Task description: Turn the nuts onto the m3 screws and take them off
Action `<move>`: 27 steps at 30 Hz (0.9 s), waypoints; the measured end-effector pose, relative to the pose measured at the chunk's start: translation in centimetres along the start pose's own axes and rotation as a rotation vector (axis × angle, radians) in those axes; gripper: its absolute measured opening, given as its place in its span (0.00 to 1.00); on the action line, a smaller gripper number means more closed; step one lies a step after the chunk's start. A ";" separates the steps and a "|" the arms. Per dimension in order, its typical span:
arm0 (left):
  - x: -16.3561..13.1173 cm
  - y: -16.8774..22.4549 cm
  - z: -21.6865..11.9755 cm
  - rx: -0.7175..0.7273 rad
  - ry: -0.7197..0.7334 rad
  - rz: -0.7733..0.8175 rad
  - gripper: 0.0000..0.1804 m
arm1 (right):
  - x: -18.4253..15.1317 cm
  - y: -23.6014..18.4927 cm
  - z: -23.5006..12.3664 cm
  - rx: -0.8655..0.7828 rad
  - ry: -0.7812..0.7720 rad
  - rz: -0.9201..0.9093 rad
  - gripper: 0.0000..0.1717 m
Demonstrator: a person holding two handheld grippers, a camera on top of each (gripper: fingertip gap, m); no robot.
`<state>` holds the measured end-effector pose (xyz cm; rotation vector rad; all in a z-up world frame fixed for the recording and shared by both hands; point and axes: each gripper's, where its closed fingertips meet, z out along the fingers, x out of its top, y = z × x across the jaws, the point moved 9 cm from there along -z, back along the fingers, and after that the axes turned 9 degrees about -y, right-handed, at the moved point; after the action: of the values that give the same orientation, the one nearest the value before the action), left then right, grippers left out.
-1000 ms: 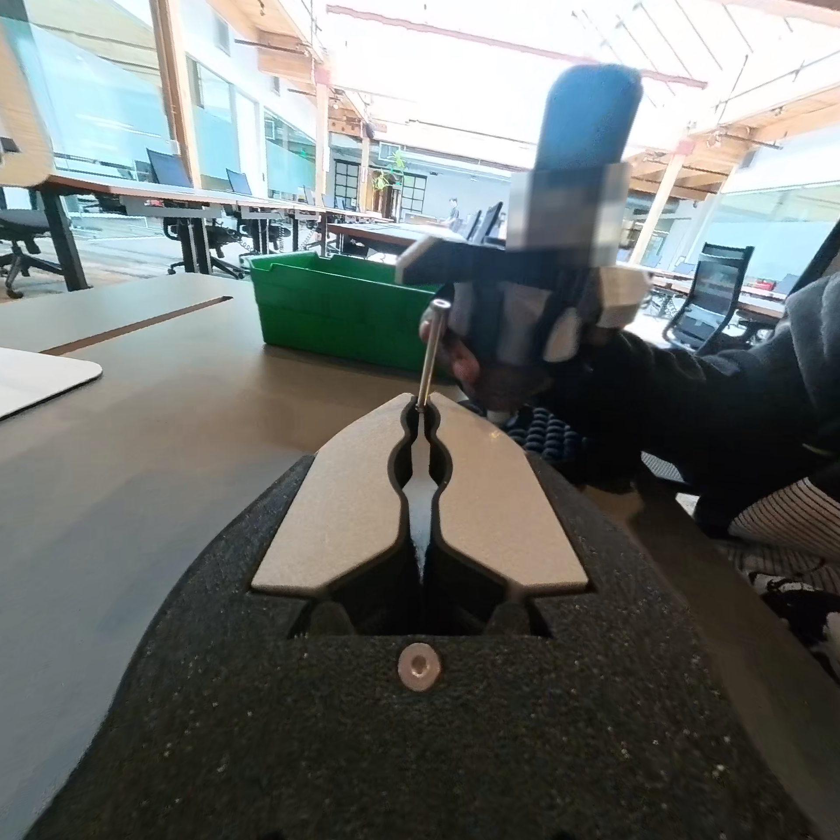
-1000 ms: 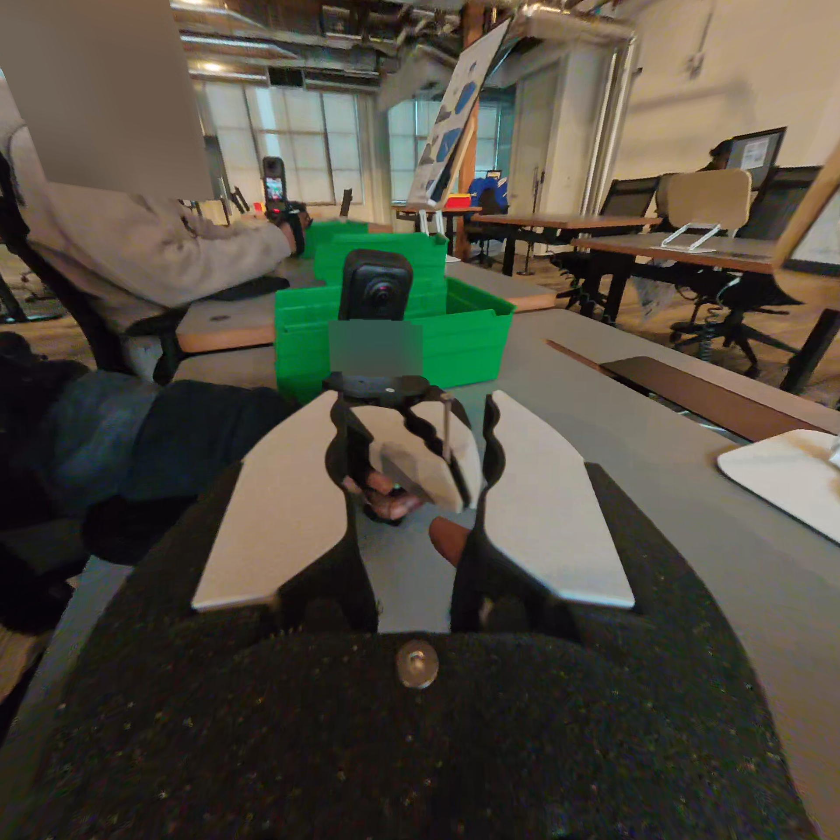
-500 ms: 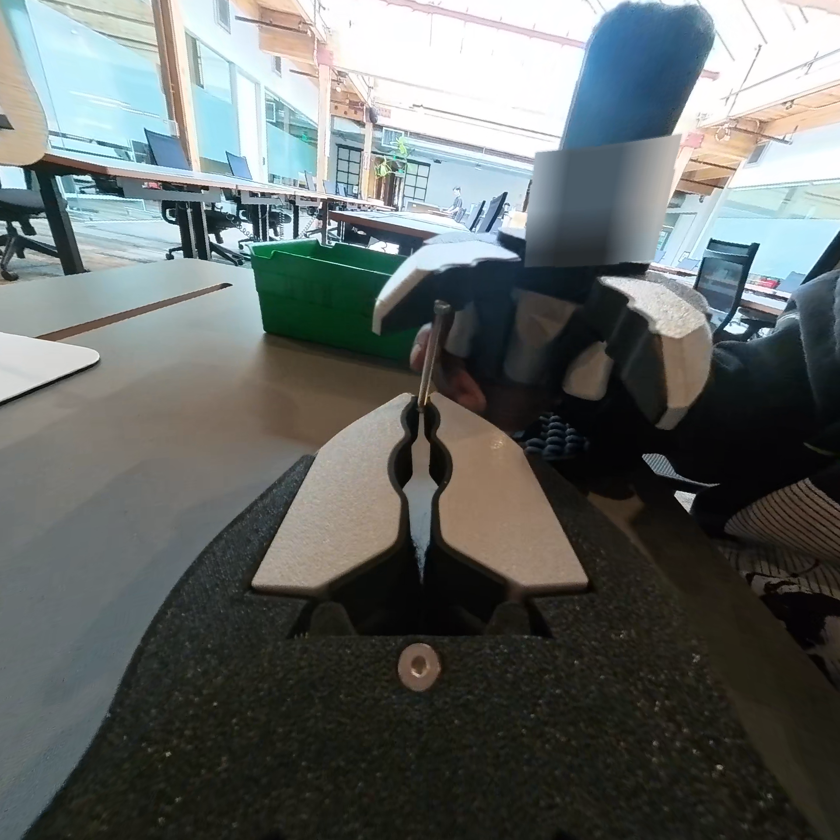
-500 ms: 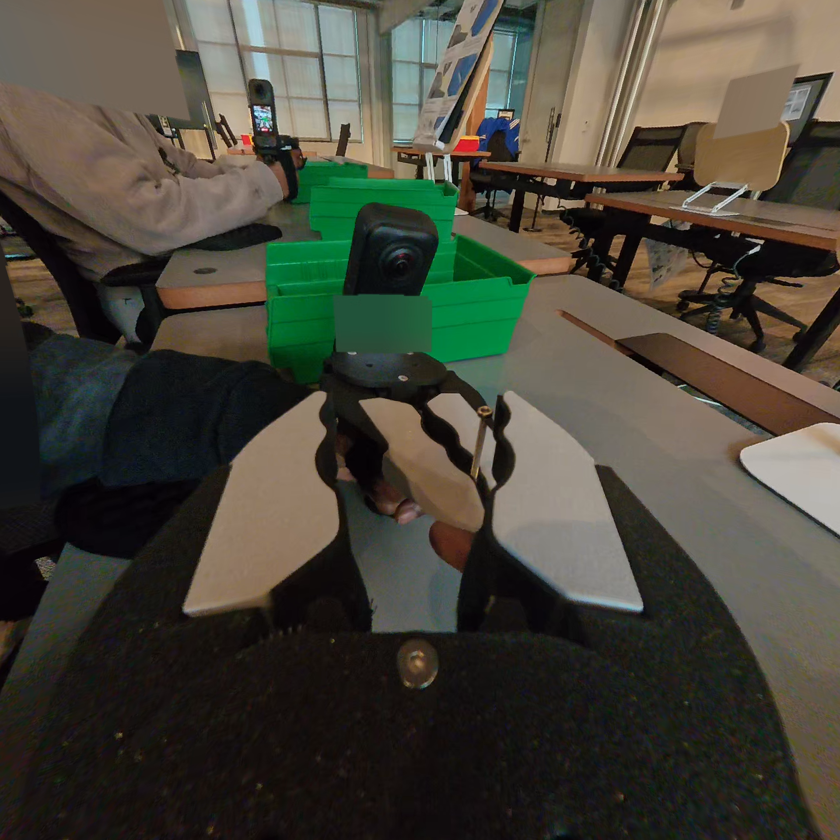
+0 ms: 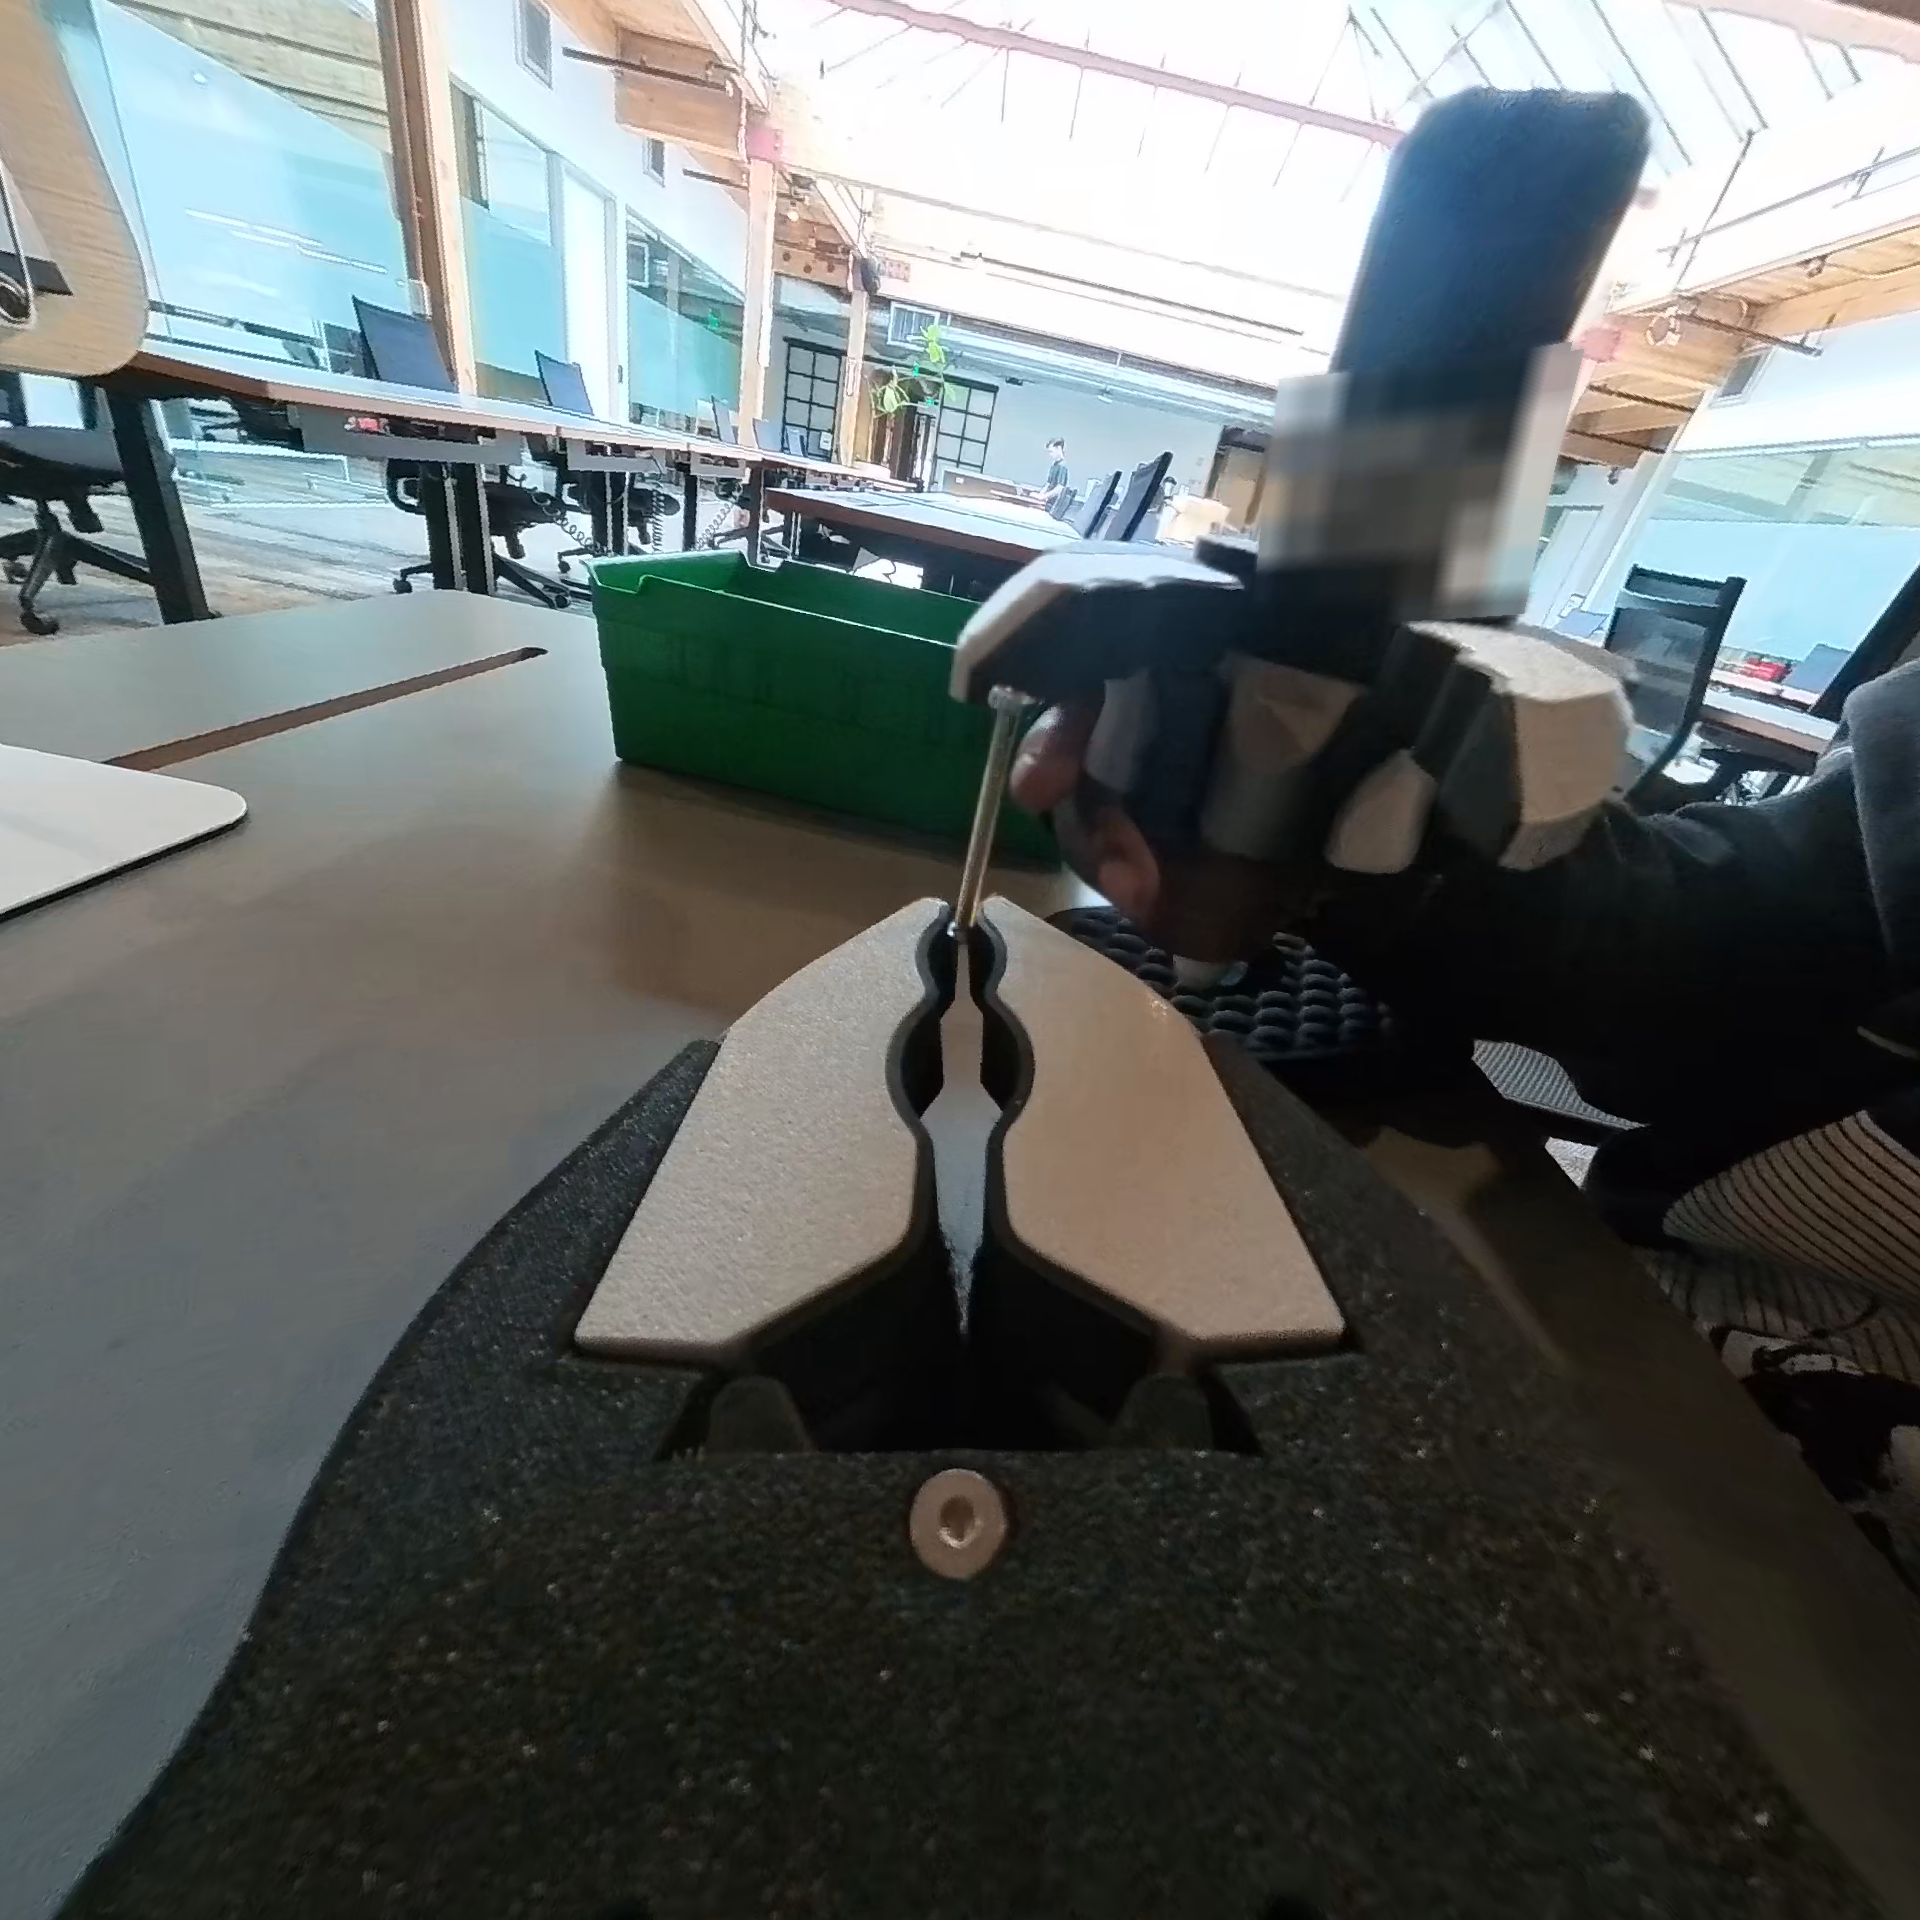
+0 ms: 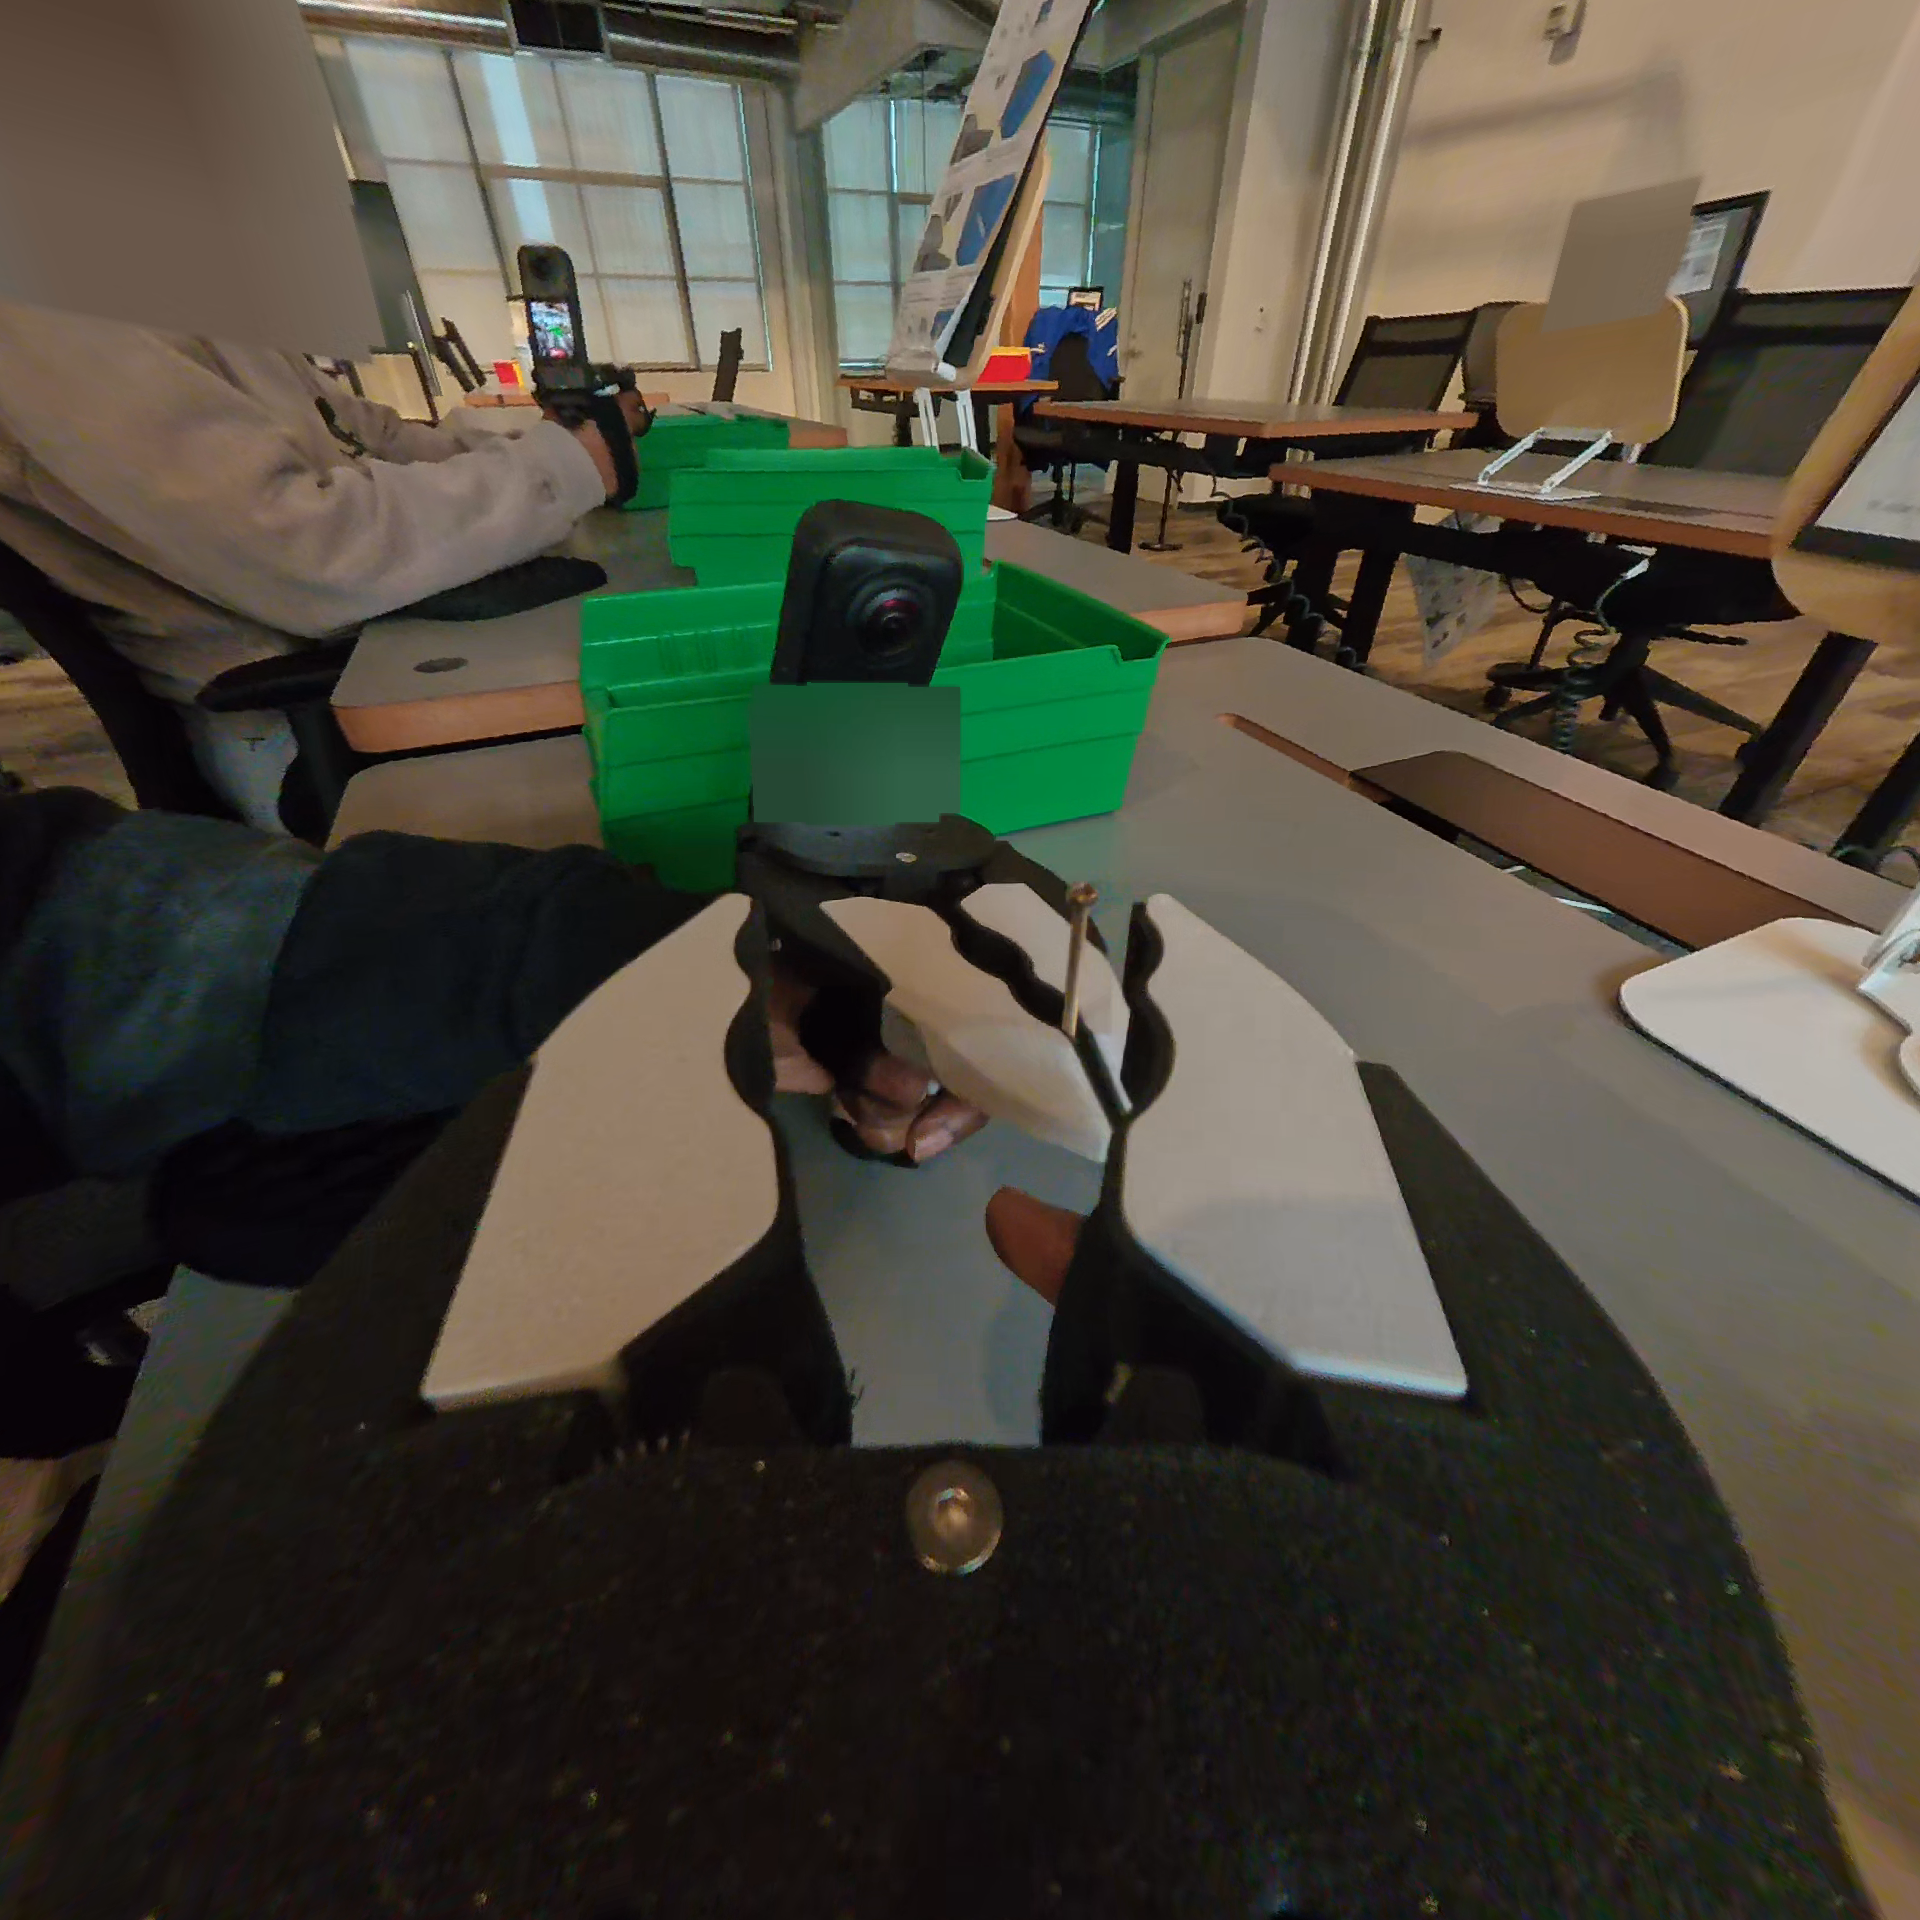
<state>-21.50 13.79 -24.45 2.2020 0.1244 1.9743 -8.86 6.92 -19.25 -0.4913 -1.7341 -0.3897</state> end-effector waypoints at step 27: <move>-0.1 0.2 0.1 -0.033 -0.038 0.012 0.00 | 2.6 1.7 0.3 0.079 -0.291 -0.304 0.25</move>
<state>-21.44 13.51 -24.54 2.2230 0.0726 1.9259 -8.66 8.79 -16.77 -0.2340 -2.1074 -0.4808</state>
